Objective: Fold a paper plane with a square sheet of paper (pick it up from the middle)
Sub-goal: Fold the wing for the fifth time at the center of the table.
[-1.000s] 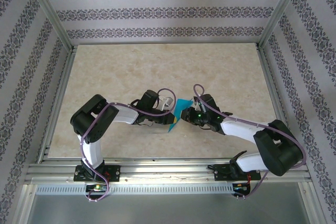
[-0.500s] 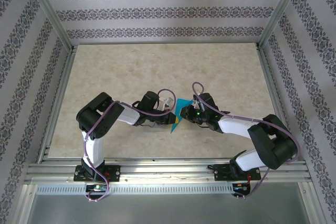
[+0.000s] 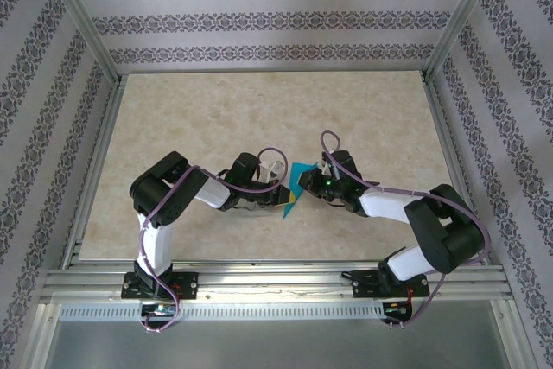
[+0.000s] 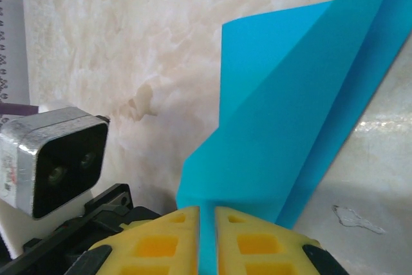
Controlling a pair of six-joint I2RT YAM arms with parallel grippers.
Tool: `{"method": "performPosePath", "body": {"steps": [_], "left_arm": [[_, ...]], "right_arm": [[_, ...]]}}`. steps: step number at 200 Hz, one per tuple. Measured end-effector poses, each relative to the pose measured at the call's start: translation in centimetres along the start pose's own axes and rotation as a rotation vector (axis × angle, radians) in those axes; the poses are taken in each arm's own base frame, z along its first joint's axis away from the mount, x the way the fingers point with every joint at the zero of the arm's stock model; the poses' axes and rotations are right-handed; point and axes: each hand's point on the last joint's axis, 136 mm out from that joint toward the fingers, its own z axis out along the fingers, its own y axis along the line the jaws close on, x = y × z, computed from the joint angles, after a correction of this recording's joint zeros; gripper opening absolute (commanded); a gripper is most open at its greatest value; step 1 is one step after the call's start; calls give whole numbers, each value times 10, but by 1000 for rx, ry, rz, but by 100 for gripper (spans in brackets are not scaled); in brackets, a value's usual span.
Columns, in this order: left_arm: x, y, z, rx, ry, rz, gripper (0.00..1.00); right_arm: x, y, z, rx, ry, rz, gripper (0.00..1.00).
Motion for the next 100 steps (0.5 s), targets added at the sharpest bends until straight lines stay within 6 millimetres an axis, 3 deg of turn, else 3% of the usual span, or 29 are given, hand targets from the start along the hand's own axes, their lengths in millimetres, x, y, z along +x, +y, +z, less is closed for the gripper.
{"method": "performPosePath", "body": {"steps": [100], "left_arm": [[-3, 3, -3, -2, -7, -19, 0]], "right_arm": [[0, -2, 7, -21, 17, 12, 15]]}}
